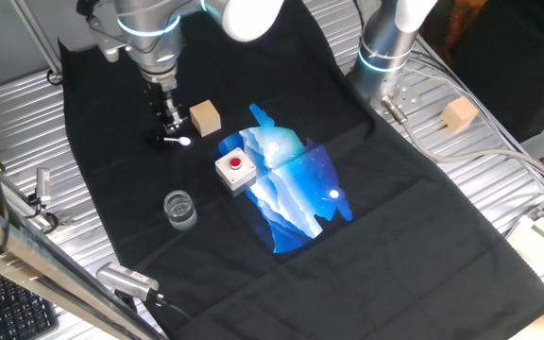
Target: Screw the lid onto the jar
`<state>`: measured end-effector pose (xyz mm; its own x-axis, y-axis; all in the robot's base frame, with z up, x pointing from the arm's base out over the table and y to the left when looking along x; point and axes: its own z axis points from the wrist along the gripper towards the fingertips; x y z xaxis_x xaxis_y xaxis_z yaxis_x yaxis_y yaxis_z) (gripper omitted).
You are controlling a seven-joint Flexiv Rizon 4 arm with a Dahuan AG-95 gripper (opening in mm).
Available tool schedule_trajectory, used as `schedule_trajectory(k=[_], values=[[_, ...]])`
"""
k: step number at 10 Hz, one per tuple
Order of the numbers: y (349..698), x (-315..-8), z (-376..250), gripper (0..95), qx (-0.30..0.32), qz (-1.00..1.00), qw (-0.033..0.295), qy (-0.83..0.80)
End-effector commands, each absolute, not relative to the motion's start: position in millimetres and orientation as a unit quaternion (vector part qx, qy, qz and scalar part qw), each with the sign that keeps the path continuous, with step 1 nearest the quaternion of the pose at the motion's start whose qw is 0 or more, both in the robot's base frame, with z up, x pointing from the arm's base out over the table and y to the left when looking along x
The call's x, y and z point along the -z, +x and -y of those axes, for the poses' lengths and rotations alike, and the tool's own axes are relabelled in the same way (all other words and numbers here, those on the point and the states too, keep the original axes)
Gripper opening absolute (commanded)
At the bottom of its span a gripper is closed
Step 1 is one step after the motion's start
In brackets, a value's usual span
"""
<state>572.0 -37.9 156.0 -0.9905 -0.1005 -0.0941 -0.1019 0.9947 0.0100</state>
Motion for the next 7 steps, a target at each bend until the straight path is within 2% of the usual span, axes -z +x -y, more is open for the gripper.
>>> schedule_trajectory(k=[1, 7], values=[[576, -155, 41, 0.0, -0.006, -0.997, 0.046, -0.057], [591, -149, 54, 0.0, -0.004, -0.997, 0.038, -0.061]])
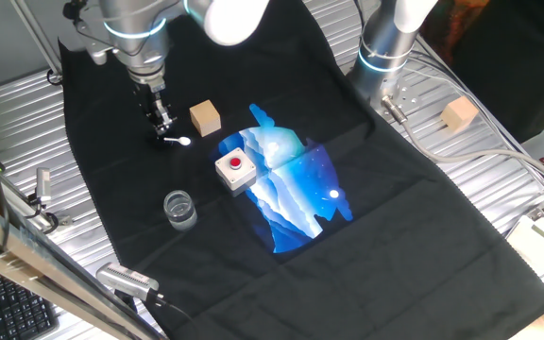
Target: Screw the lid onto the jar
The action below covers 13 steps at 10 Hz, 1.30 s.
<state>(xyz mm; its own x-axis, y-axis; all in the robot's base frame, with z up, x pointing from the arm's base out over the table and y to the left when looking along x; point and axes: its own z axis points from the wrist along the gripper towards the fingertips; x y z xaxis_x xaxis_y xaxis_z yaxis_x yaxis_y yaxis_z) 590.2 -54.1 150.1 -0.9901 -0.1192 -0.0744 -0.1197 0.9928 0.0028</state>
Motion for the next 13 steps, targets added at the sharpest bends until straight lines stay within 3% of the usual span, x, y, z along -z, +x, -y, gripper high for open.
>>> schedule_trajectory(k=[1, 13], values=[[592, -147, 59, 0.0, -0.004, -0.997, 0.038, -0.062], [583, -121, 103, 0.0, -0.006, -0.992, 0.036, -0.120]])
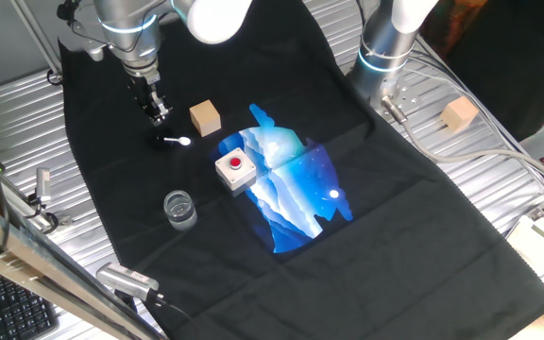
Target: Screw the lid onto the jar
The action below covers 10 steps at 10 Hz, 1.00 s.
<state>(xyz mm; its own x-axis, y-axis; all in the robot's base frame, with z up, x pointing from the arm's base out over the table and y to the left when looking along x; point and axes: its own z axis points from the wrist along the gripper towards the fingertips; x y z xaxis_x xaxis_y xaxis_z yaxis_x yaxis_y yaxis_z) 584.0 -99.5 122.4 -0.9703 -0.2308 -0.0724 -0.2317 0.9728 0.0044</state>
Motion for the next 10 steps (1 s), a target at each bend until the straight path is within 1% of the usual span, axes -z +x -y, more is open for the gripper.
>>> schedule_trajectory(k=[1, 10], values=[[581.4, -119.0, 106.8, 0.0, -0.006, -0.992, 0.036, -0.123], [579.4, -117.8, 111.8, 0.0, -0.007, -0.991, 0.038, -0.130]])
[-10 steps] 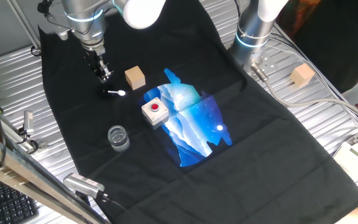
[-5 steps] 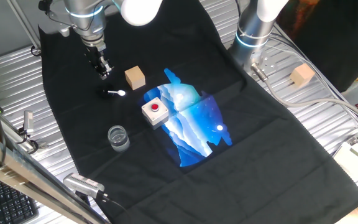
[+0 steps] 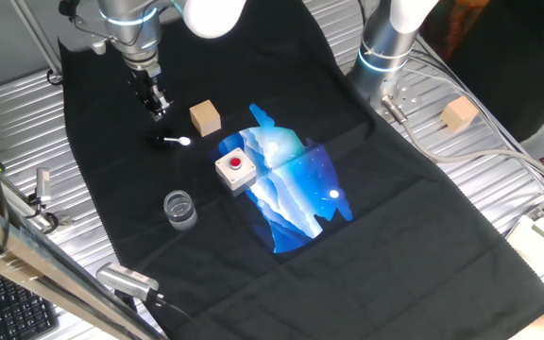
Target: Screw the lid onto the jar
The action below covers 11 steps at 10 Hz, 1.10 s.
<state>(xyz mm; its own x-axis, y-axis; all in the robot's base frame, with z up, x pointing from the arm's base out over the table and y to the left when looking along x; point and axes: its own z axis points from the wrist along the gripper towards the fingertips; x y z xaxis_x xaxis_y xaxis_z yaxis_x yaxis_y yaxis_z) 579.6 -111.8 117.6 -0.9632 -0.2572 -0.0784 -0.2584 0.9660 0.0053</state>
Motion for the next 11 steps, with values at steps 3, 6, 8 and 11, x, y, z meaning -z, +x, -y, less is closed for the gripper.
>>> schedule_trajectory(k=[3, 6, 8, 11], values=[[578.7, -118.8, 113.2, 0.0, -0.008, -0.990, 0.034, -0.136], [578.7, -118.6, 113.1, 0.0, -0.006, -0.990, 0.032, -0.135], [578.7, -118.6, 113.1, 0.0, -0.006, -0.990, 0.033, -0.137], [578.7, -118.6, 113.1, 0.0, -0.008, -0.989, 0.035, -0.143]])
